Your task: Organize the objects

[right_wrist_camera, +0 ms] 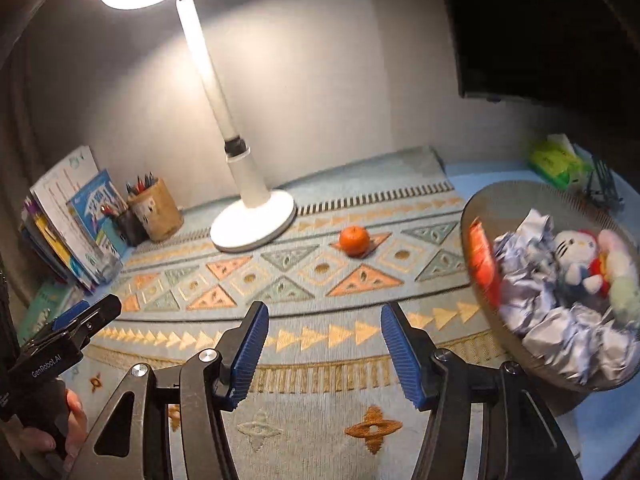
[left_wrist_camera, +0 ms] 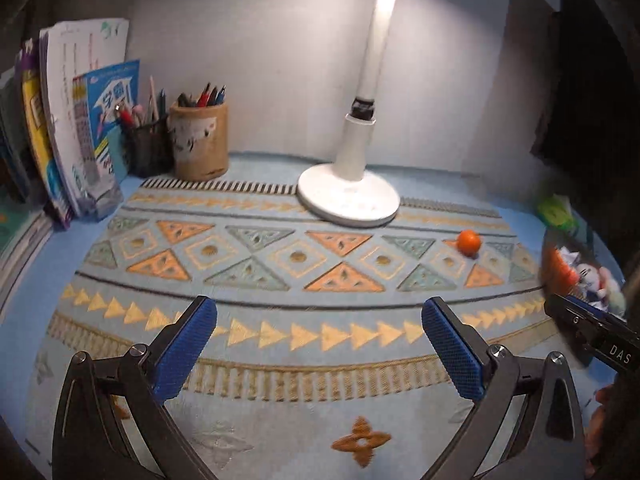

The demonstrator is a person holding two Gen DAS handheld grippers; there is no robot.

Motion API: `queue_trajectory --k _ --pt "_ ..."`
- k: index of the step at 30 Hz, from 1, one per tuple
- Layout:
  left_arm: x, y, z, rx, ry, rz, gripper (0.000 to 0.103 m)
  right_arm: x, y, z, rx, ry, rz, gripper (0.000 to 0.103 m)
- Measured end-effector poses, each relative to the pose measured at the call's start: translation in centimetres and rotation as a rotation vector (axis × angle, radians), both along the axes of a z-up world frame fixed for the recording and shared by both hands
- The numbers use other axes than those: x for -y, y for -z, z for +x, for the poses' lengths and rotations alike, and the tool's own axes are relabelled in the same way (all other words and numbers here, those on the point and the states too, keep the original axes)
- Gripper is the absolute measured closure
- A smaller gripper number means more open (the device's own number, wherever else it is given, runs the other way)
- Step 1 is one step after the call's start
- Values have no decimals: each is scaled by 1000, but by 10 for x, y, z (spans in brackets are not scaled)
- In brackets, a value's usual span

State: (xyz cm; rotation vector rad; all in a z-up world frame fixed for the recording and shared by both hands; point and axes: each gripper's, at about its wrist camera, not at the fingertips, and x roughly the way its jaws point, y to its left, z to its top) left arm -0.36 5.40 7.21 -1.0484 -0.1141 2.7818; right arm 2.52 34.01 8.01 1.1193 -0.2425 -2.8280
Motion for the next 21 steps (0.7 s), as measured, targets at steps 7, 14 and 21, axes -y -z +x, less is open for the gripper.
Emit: queue_trajectory --k 7,14,21 --pt "-6 38 -3 62 22 -51 1 4 57 -22 114 -5 44 46" --pt "-17 43 -3 81 24 -124 1 2 58 -24 134 19 62 39" --pt "-19 42 0 63 26 -137 1 1 56 -23 119 36 67 15"
